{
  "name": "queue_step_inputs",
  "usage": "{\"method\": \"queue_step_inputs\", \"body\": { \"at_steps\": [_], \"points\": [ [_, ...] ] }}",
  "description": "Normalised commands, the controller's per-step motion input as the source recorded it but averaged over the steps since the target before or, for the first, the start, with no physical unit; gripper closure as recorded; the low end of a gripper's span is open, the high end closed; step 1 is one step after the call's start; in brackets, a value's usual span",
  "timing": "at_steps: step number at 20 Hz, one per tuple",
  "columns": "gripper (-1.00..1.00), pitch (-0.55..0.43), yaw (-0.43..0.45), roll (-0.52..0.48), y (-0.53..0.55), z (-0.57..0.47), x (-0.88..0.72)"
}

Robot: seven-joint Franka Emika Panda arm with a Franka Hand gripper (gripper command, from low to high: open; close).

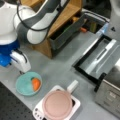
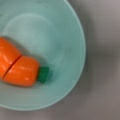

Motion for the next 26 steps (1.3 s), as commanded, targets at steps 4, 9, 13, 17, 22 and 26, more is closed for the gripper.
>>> {"method": "queue_step_inputs", "body": {
  "at_steps": [4,9,13,17,22,26],
  "points": [
    [-1.0,0.081,-0.101,-0.173,0.43,0.2,-0.16],
    [-1.0,0.065,-0.092,-0.284,0.38,0.14,-0.25],
    [-1.0,-0.026,-0.071,-0.268,0.34,0.05,-0.31],
    [-1.0,-0.059,-0.028,-0.234,0.31,0.02,-0.41],
    [-1.0,-0.045,-0.016,-0.226,0.3,0.03,-0.5],
    [-1.0,-0.058,-0.015,-0.244,0.29,-0.03,-0.44]
  ]
}}
